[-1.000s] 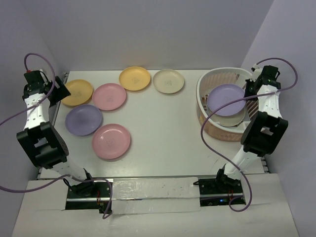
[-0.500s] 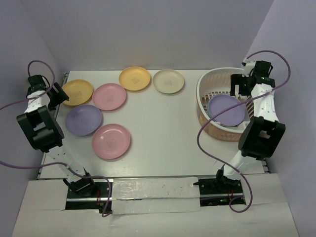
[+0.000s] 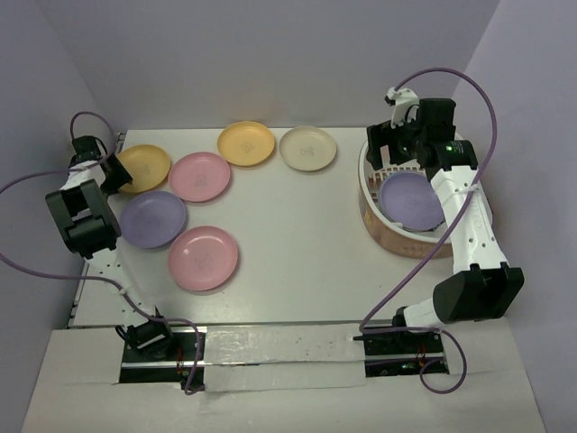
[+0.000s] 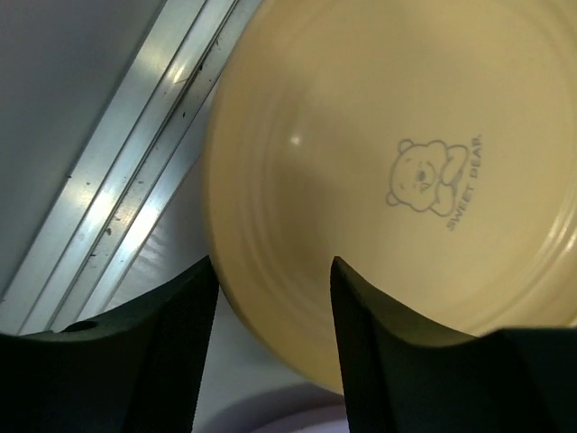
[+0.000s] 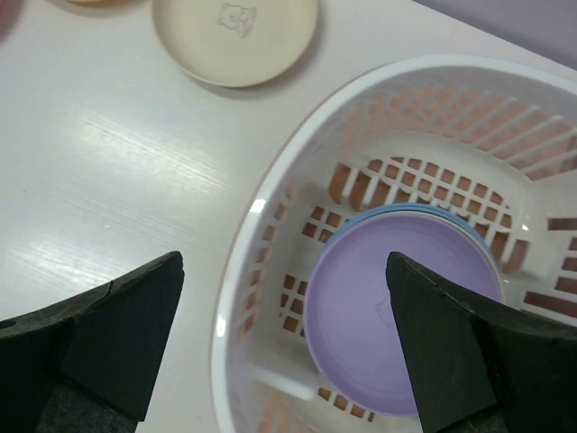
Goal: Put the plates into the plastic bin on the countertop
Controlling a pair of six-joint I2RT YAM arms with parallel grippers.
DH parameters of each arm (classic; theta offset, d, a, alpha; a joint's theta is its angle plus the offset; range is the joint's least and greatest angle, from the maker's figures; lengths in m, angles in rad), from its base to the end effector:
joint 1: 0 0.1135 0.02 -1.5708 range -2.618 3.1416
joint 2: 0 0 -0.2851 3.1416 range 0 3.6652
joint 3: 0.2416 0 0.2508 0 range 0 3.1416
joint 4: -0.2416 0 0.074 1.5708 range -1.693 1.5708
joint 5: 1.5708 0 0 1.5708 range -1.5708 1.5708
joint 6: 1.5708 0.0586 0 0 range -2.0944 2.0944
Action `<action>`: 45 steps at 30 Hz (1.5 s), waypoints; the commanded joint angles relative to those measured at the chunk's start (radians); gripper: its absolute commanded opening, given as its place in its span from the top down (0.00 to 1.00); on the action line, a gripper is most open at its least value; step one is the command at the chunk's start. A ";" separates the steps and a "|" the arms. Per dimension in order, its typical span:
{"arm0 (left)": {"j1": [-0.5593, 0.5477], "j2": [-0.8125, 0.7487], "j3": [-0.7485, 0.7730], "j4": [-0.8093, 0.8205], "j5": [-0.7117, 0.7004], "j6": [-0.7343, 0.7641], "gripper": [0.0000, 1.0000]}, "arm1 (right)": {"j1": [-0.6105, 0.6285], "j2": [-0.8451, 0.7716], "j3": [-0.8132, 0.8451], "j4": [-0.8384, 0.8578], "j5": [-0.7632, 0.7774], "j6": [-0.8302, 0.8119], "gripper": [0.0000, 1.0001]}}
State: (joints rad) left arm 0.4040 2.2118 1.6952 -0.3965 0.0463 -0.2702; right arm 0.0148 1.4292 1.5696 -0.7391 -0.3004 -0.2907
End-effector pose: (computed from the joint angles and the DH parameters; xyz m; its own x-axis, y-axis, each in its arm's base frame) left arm 0.4727 0.1991 0.1690 -0.6034 -0.5479 -0.5793 -0.5476 0.8129 -0.1985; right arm 0.3196 0.0221 0.4160 -0.4658 -0.2807 -0.8392 -0.4092 0.9092 -0.0770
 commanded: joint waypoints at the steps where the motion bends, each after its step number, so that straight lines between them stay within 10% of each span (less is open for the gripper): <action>1: -0.001 0.029 0.067 0.016 -0.034 -0.029 0.46 | 0.048 -0.026 0.064 -0.036 -0.015 0.048 0.00; 13: 0.023 -0.062 0.095 -0.009 -0.037 -0.072 1.00 | 0.086 -0.027 0.090 -0.059 -0.091 0.108 0.00; 27: 0.024 -0.371 0.150 0.084 0.227 -0.094 1.00 | 0.115 0.010 0.117 0.024 -0.277 0.282 0.00; 45: -0.597 -0.690 -0.166 -0.083 0.406 0.208 1.00 | 0.446 0.265 0.346 0.000 -0.068 0.343 0.02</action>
State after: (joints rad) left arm -0.1055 1.5879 1.5257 -0.4482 0.3982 -0.1157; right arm 0.4092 1.6500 1.8638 -0.7403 -0.4754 0.0658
